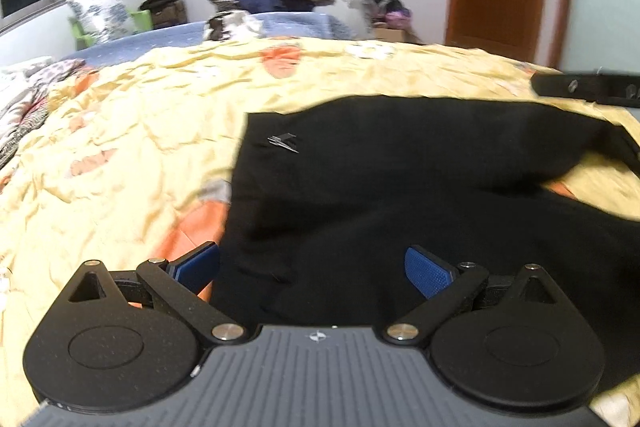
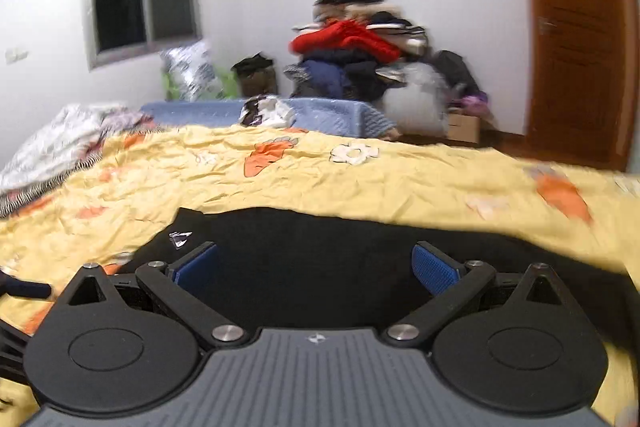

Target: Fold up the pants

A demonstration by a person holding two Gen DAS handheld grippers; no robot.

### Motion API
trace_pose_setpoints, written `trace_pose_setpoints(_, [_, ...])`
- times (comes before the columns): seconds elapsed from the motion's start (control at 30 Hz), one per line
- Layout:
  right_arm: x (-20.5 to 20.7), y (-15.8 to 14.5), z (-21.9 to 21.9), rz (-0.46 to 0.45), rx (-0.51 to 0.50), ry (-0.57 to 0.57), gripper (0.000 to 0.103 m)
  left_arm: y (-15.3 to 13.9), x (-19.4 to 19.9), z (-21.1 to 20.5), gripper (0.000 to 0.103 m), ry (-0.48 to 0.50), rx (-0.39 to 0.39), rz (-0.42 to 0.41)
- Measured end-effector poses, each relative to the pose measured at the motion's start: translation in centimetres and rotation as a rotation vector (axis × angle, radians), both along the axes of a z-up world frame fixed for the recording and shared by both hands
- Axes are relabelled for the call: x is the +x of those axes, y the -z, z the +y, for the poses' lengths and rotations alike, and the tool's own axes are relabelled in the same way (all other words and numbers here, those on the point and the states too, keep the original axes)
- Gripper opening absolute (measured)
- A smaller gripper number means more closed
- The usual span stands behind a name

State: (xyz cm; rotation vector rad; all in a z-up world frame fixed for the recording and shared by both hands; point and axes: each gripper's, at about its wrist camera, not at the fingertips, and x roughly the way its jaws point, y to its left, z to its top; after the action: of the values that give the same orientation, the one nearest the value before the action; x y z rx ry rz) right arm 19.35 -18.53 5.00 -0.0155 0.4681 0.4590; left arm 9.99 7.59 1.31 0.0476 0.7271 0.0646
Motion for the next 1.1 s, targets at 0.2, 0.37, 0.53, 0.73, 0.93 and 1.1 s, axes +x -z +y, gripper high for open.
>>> trace_pose_setpoints(0.2, [13.2,3.1,4.1,0.160,-0.141,-0.205,0.103,-0.2,5.4,3.6,0.101,-0.082,-0.072,0.047])
trace_pose_setpoints(0.37, [20.0,5.7,7.3,0.230,-0.288,-0.327,0.103,-0.2,8.9,5.4,0.101,-0.127,-0.123,0.064])
trace_pose_setpoints(0.53, [22.9,7.8,8.1,0.394,-0.286,-0.455,0.080,-0.4,12.5,6.5,0.101,-0.124,-0.188,0.068])
trace_pose_setpoints(0.73, [19.5,6.3,8.2,0.257,-0.370,-0.506,0.009,-0.6,19.4,7.8,0.101,-0.095,-0.491,0.138])
trace_pose_setpoints(0.93, [10.6,5.2,9.5,-0.041,-0.613,-0.530,0.008,1.6,24.9,8.3,0.101,-0.102,-0.779,0.302])
trace_pose_setpoints(1.1, [4.9,5.1,9.4,-0.236,-0.722,-0.531,0.008,4.7,26.1,9.4,0.099,-0.194,-1.008,0.412])
